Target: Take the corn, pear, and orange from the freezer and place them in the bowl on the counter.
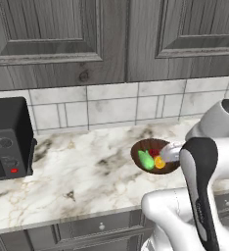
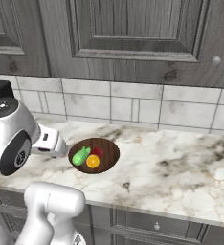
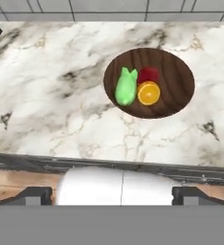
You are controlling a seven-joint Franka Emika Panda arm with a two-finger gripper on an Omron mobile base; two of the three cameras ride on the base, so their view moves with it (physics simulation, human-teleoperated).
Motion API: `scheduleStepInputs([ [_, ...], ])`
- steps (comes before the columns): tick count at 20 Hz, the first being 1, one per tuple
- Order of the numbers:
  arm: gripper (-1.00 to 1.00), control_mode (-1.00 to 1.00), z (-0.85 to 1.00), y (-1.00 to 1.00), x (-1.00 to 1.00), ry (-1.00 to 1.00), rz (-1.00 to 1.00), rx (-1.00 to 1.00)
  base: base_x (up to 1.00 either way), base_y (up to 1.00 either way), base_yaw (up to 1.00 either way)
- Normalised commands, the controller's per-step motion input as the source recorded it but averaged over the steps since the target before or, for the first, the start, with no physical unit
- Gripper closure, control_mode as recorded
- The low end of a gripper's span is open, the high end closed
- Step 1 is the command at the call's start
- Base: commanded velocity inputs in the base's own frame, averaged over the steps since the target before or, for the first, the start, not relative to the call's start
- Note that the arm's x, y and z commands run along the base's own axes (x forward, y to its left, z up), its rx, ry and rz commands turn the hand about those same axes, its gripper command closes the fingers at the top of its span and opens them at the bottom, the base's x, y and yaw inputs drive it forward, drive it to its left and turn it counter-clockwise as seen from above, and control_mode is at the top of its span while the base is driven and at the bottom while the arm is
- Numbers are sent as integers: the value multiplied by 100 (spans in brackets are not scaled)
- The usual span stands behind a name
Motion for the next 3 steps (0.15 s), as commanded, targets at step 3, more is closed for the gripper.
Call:
scheduleStepInputs([
  [3,-100,-100,35,-2,-48,-5,0,-4,0,0,0],
])
